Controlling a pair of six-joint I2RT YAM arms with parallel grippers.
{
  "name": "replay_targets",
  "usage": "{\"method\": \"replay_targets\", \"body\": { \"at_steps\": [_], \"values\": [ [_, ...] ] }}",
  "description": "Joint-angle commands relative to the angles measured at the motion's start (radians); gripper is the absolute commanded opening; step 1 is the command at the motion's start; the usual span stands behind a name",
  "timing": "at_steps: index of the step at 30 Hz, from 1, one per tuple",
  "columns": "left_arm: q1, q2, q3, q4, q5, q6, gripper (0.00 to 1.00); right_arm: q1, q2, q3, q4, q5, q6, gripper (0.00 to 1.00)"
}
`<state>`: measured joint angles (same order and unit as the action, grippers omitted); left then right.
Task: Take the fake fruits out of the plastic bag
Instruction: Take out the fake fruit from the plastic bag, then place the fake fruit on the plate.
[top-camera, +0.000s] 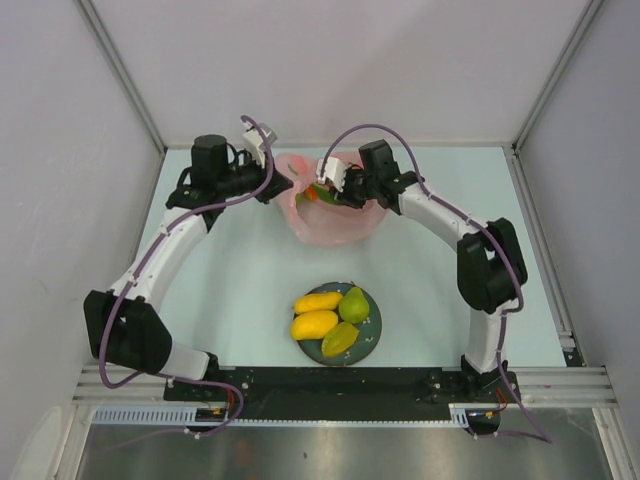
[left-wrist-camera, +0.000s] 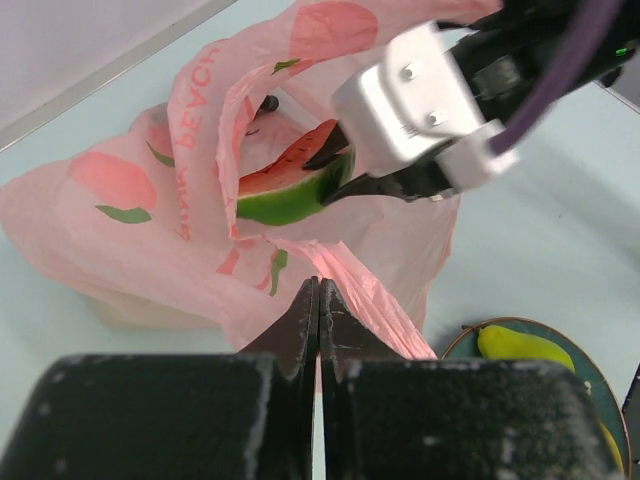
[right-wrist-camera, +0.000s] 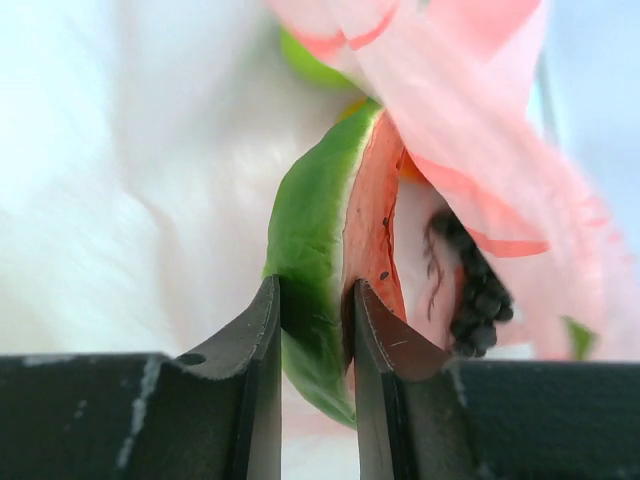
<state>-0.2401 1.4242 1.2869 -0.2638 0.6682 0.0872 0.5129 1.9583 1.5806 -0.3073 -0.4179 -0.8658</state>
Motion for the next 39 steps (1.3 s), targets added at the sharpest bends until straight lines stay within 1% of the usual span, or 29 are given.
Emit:
{"method": "replay_targets", "body": {
  "at_steps": [1, 4, 7, 11, 12, 14, 15, 17, 19, 20, 21, 22, 23, 24, 25, 26, 27, 28, 29, 30, 31, 32, 33, 35, 37, 39],
  "values": [
    [-0.005, 0.01, 0.018, 0.051, 0.036, -0.027, 0.0, 0.016, -0.088, -0.014, 0.059, -0.081, 0.158, 0.11],
    [-0.004, 0.01, 0.019, 0.044, 0.033, -0.024, 0.0, 0.021, -0.113, -0.021, 0.069, -0.101, 0.238, 0.11],
    [-0.004, 0.005, 0.015, 0.032, 0.028, -0.012, 0.0, 0.03, -0.157, -0.03, 0.057, -0.113, 0.28, 0.11],
    [-0.004, 0.005, 0.012, 0.005, 0.002, 0.029, 0.0, 0.042, -0.269, -0.073, -0.004, -0.16, 0.262, 0.11],
    [-0.004, 0.007, 0.015, -0.017, -0.005, 0.057, 0.0, 0.045, -0.326, -0.083, -0.042, -0.171, 0.248, 0.11],
    [-0.004, 0.016, 0.026, -0.044, -0.01, 0.094, 0.0, 0.045, -0.396, -0.131, -0.084, -0.212, 0.177, 0.11],
    [-0.004, 0.03, 0.044, -0.078, -0.016, 0.136, 0.0, 0.047, -0.464, -0.151, -0.12, -0.235, 0.15, 0.11],
    [-0.004, 0.044, 0.063, -0.107, -0.038, 0.176, 0.0, 0.049, -0.527, -0.201, -0.157, -0.254, 0.058, 0.1],
    [-0.004, 0.059, 0.083, -0.127, -0.058, 0.229, 0.0, 0.059, -0.622, -0.278, -0.222, -0.268, -0.01, 0.1],
    [-0.004, 0.064, 0.087, -0.13, -0.061, 0.242, 0.0, 0.064, -0.657, -0.303, -0.248, -0.269, -0.083, 0.1],
    [-0.002, 0.068, 0.091, -0.13, -0.058, 0.262, 0.0, 0.071, -0.689, -0.368, -0.284, -0.263, -0.119, 0.1],
    [-0.004, 0.073, 0.089, -0.127, -0.055, 0.263, 0.0, 0.096, -0.72, -0.402, -0.295, -0.25, -0.151, 0.1],
    [-0.004, 0.073, 0.089, -0.123, -0.036, 0.261, 0.0, 0.122, -0.792, -0.445, -0.306, -0.228, -0.233, 0.1],
    [-0.002, 0.067, 0.081, -0.098, -0.026, 0.235, 0.0, 0.157, -0.823, -0.526, -0.318, -0.15, -0.268, 0.1],
    [-0.004, 0.042, 0.072, -0.082, -0.016, 0.214, 0.0, 0.241, -0.864, -0.577, -0.311, -0.097, -0.295, 0.09],
    [-0.004, 0.026, 0.062, -0.034, 0.005, 0.191, 0.0, 0.286, -0.934, -0.621, -0.265, -0.04, -0.312, 0.05],
    [-0.004, 0.004, 0.036, -0.01, 0.01, 0.134, 0.0, 0.329, -0.973, -0.661, -0.241, 0.07, -0.311, 0.0],
    [-0.004, -0.034, 0.022, 0.015, 0.019, 0.103, 0.0, 0.378, -1.002, -0.733, -0.222, 0.12, -0.308, 0.0],
    [-0.005, -0.056, -0.007, 0.053, 0.03, 0.068, 0.0, 0.46, -1.044, -0.754, -0.211, 0.167, -0.303, 0.0],
    [-0.005, -0.068, -0.017, 0.06, 0.059, 0.059, 0.0, 0.51, -1.056, -0.772, -0.217, 0.254, -0.282, 0.0],
    [-0.005, -0.077, -0.021, 0.058, 0.07, 0.051, 0.0, 0.547, -1.062, -0.79, -0.231, 0.292, -0.27, 0.0],
    [-0.007, -0.09, -0.024, 0.048, 0.082, 0.037, 0.0, 0.614, -1.067, -0.794, -0.284, 0.321, -0.253, 0.0],
    [-0.008, -0.097, -0.027, 0.046, 0.094, 0.025, 0.0, 0.639, -1.066, -0.797, -0.315, 0.364, -0.227, 0.0],
    [-0.008, -0.134, -0.059, 0.076, 0.096, -0.016, 0.0, 0.711, -1.075, -0.801, -0.384, 0.396, -0.19, 0.0],
    [-0.01, -0.169, -0.095, 0.119, 0.108, -0.029, 0.0, 0.743, -1.116, -0.803, -0.415, 0.401, -0.182, 0.0],
    [-0.01, -0.192, -0.106, 0.115, 0.108, -0.018, 0.0, 0.777, -1.153, -0.808, -0.435, 0.41, -0.188, 0.0]
  ]
}}
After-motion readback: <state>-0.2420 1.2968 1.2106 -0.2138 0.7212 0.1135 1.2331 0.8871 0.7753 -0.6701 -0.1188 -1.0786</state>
